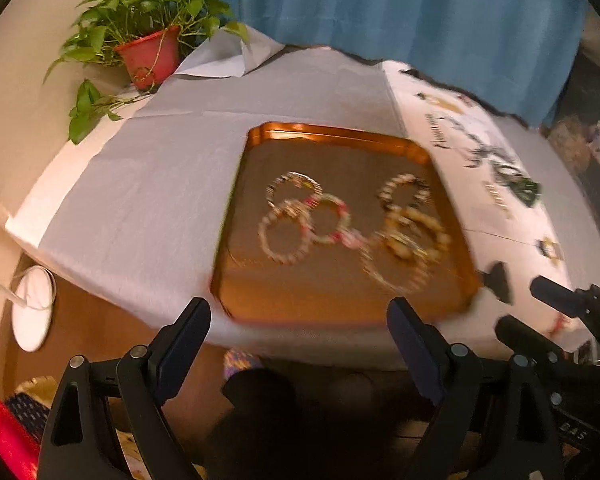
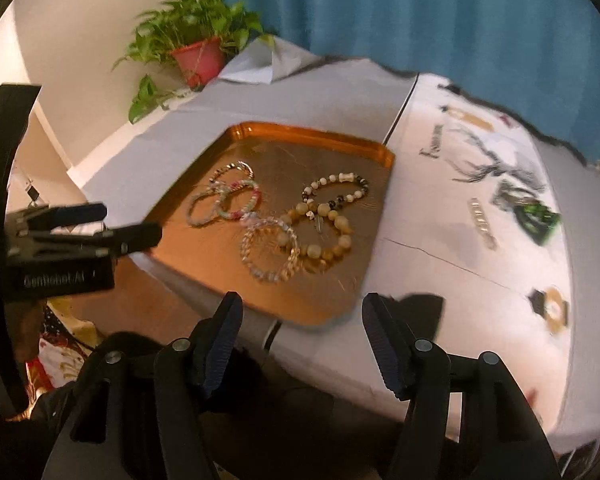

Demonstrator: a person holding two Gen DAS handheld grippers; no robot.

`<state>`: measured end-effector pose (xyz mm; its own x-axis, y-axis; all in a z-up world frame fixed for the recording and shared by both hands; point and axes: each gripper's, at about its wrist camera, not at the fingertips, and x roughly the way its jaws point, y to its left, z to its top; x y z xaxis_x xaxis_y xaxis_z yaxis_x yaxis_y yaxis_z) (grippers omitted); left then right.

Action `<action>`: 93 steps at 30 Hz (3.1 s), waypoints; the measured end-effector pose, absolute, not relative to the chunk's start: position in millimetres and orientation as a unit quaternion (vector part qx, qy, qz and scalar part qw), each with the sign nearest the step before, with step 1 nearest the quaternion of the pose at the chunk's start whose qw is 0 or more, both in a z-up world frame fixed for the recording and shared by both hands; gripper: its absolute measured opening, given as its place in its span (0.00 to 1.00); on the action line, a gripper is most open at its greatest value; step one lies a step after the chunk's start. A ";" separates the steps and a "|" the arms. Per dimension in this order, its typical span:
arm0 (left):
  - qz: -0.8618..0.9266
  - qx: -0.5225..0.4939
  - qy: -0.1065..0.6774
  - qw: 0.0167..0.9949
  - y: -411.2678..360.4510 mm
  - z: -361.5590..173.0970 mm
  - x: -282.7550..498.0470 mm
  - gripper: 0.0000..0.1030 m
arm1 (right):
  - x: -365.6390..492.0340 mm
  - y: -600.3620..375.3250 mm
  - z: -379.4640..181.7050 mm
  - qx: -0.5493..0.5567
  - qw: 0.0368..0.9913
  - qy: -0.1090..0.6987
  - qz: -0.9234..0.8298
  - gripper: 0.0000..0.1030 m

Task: Organize jewelry
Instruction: 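Raise both open tools up from the tray, then move both tools over the black-green watch and the pearl safety pin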

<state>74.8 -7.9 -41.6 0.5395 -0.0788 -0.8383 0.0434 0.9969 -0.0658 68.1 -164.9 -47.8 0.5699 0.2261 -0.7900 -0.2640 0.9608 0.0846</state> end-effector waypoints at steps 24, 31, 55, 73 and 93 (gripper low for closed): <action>-0.057 0.023 0.384 0.921 -50.4 55.1 -93.9 0.86 | -118.4 -171.9 44.8 -0.035 0.932 0.338 0.122 0.67; -0.058 0.030 0.369 0.927 -53.9 64.2 -106.3 0.87 | -131.5 -172.7 52.9 -0.035 0.937 0.325 0.123 0.67; -0.057 0.030 0.400 0.914 -61.7 44.6 -78.0 0.88 | -110.6 -195.2 31.6 -0.017 0.930 0.353 0.104 0.69; -0.074 0.037 0.429 0.900 -108.4 29.3 21.8 0.88 | -11.9 -327.1 0.1 0.030 0.931 0.364 -0.021 0.69; -0.123 0.068 0.484 0.864 -239.9 -44.7 210.1 0.88 | 228.2 -402.9 -123.9 0.002 0.897 0.441 0.007 0.70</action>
<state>210.1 -239.9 -44.7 0.5017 -0.1468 -0.8525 0.2777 0.9607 -0.0020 228.2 -402.9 -123.9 0.6106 0.0140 -0.7919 -0.0109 0.9999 0.0093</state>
